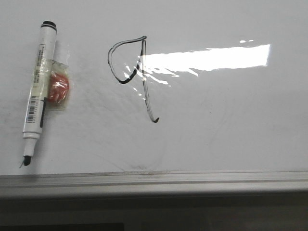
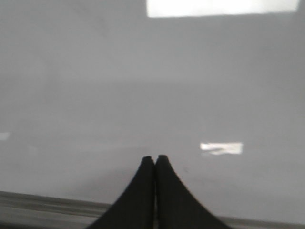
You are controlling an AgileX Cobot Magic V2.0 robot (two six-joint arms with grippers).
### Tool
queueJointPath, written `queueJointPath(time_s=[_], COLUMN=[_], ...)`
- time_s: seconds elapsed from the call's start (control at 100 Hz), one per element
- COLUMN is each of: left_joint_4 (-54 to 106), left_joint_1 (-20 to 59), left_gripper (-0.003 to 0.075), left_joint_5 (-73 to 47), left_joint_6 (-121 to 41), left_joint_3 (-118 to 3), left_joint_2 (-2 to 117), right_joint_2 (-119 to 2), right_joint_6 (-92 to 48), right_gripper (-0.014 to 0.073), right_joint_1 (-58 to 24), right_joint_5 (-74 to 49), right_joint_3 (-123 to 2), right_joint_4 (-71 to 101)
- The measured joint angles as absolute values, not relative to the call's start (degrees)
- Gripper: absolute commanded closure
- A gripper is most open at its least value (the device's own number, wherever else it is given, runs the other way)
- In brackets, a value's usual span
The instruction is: Write number 9 on whiteboard
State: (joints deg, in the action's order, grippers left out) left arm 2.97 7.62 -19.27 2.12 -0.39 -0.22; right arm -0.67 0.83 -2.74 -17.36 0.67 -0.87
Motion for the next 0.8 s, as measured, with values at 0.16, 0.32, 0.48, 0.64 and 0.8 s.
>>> queueJointPath(time_s=[0.16,0.32,0.48,0.64,0.8], left_joint_4=[3.0,3.0,3.0,3.0,3.0], left_joint_1=[7.6,7.6,7.6,7.6,7.6], left_gripper=[0.0741,0.0741,0.0741,0.0741,0.0741], left_joint_5=[-19.3,-19.3,-19.3,-19.3,-19.3], left_joint_6=[2.1,2.1,2.1,2.1,2.1], left_joint_3=[-0.4,-0.4,-0.4,-0.4,-0.4], left_joint_2=[-0.2,-0.2,-0.2,-0.2,-0.2], right_joint_2=[0.5,0.5,0.5,0.5,0.5], right_joint_6=[0.7,0.6,0.6,0.6,0.6], right_gripper=[0.0657,0.0657,0.0657,0.0657,0.0657], right_joint_1=[3.6,4.0,4.0,4.0,4.0], right_joint_5=[-18.2,-18.2,-18.3,-18.3,-18.3], right_joint_3=[0.7,0.7,0.7,0.7,0.7], right_joint_4=[-0.9,-0.9,-0.9,-0.9,-0.9])
